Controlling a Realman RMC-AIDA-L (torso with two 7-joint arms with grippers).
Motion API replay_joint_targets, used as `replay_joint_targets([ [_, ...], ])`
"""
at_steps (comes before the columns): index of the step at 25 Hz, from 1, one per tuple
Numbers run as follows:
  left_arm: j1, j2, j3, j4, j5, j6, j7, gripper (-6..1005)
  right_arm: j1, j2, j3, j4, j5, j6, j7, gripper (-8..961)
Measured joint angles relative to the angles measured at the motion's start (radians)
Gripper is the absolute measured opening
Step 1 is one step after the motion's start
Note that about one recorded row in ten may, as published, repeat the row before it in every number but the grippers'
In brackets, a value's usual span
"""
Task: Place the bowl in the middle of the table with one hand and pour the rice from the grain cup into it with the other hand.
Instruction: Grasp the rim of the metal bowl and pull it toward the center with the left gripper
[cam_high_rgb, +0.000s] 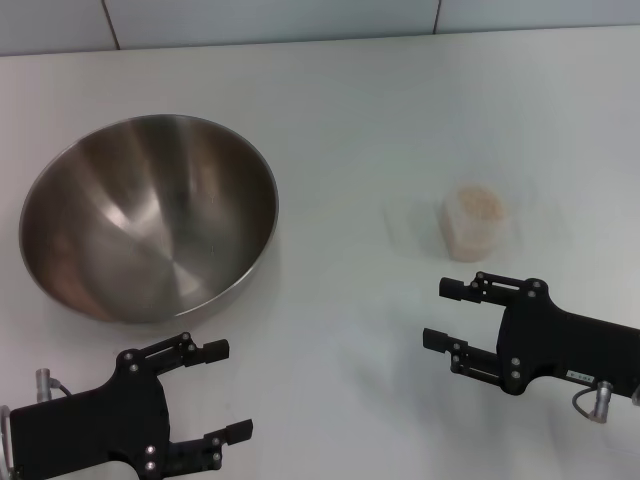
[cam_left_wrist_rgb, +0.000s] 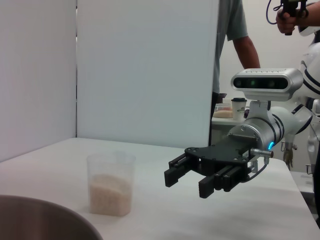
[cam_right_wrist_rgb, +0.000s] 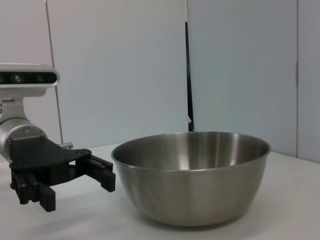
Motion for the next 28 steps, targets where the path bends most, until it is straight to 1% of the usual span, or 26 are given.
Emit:
replay_joint_targets([
  [22, -0.002, -0.001, -0.001, 0.0, -0.002, 0.016, -0.001, 801, 0.0, 0.0, 0.0, 0.004, 0.0, 0.0, 0.0, 593],
  [24, -0.002, -0.002, -0.019, 0.0, -0.012, 0.051, -0.001, 800, 0.0, 0.0, 0.0, 0.005, 0.0, 0.0, 0.0, 593],
  [25, -0.004, -0.003, -0.053, 0.0, -0.024, 0.095, -0.003, 800, 0.0, 0.0, 0.0, 0.005, 0.0, 0.0, 0.0, 593],
  [26, -0.004, -0.003, -0.053, 0.0, -0.024, 0.095, -0.003, 799, 0.0, 0.0, 0.0, 0.005, 0.0, 0.0, 0.0, 593],
  [28, -0.007, -0.003, -0.094, -0.001, -0.045, 0.145, -0.004, 797, 0.0, 0.0, 0.0, 0.006, 0.0, 0.0, 0.0, 593],
])
